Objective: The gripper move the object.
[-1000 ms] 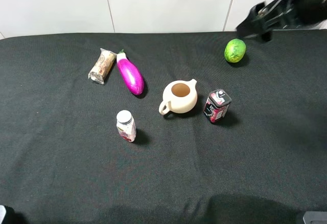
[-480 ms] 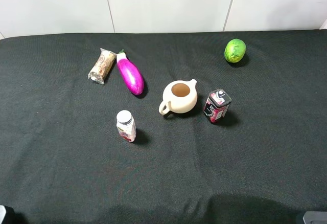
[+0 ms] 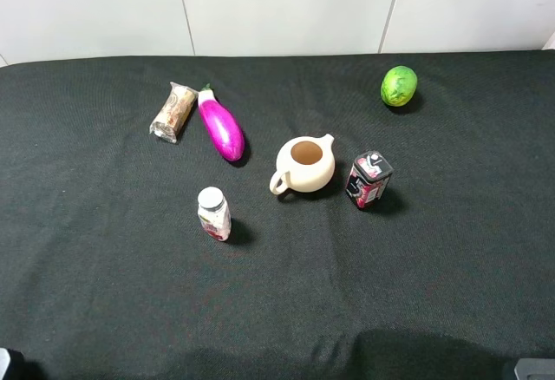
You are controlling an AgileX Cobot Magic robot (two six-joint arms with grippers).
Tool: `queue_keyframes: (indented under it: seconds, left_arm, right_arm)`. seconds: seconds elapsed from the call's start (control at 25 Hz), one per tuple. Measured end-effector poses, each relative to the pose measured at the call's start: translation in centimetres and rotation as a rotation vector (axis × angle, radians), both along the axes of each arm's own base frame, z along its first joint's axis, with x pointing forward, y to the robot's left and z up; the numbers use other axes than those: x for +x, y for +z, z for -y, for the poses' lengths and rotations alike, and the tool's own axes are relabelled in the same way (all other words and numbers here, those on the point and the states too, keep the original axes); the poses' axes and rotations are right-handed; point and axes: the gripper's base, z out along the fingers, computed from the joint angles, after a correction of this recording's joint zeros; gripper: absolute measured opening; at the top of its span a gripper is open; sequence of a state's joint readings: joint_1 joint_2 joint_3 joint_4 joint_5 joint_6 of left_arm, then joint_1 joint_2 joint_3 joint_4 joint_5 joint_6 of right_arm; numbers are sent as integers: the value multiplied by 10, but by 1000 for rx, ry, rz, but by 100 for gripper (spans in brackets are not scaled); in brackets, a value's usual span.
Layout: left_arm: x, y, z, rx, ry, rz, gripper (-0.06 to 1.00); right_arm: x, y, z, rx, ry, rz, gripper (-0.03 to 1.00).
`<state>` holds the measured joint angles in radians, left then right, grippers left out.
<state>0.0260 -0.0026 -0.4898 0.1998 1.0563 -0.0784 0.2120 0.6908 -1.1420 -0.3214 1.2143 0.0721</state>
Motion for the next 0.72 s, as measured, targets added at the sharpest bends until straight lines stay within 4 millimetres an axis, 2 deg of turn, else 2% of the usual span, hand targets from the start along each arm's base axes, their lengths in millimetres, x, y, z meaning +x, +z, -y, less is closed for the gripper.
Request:
queue_keyframes:
  seconds: [0.16,0.32,0.6,0.72]
  left_arm:
    - [0,0,0,0,0,0,79]
    - [0,0,0,0,0,0,79]
    - [0,0,0,0,0,0,79]
    - [0,0,0,0,0,0,79]
  right_arm:
    - [-25,-21,6,68,-50,26,69]
    - [-43,-53,9,116,-83,16,69]
    - [-55,-115,2,216,-18,15,69]
    - [-59,-132,-2,231,27,1,69]
